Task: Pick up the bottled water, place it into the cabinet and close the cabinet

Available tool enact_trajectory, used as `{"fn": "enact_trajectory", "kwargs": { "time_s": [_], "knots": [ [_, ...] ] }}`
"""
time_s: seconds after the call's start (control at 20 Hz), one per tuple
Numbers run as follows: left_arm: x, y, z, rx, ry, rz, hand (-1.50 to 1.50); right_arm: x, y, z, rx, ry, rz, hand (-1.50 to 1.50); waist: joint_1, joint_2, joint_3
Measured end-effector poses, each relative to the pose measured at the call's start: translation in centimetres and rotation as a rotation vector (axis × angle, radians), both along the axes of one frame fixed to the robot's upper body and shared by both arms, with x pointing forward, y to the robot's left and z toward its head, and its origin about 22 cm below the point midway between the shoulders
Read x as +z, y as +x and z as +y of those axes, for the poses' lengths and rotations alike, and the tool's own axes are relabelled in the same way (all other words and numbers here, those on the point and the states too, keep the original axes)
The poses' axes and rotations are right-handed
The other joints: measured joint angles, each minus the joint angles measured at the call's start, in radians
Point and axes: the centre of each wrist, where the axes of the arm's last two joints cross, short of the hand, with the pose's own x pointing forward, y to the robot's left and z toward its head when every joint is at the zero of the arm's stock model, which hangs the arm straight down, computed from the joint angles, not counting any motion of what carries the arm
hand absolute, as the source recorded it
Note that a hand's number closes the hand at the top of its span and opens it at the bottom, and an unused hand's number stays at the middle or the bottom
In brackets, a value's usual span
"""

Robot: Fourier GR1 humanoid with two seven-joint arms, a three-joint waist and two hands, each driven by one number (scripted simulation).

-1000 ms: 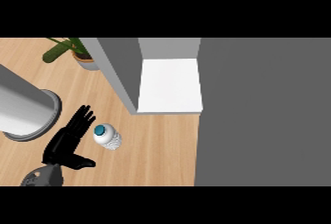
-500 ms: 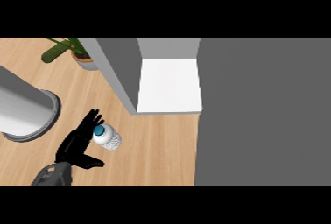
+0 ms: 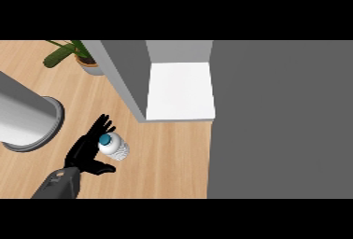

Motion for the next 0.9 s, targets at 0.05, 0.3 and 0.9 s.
{"fn": "enact_trajectory", "kwargs": {
  "time_s": [0.05, 0.3, 0.9],
  "knots": [
    [-0.1, 0.0, -0.1, 0.002, -0.009, 0.002, -1.5, -0.2, 0.2, 0.0, 0.002, -0.001, 0.001, -1.5, 0.001, 0.0, 0.0],
    [-0.2, 0.0, -0.3, -0.001, -0.053, 0.016, -1.5, -0.5, 0.1, 0.3, 0.004, 0.001, 0.004, -1.5, -0.002, -0.001, 0.002],
    [-0.4, 0.6, -2.4, -0.051, -0.144, 0.03, -1.5, -0.7, 0.7, 0.8, 0.013, 0.011, 0.019, -1.5, 0.001, -0.004, 0.008]
  ]
}}
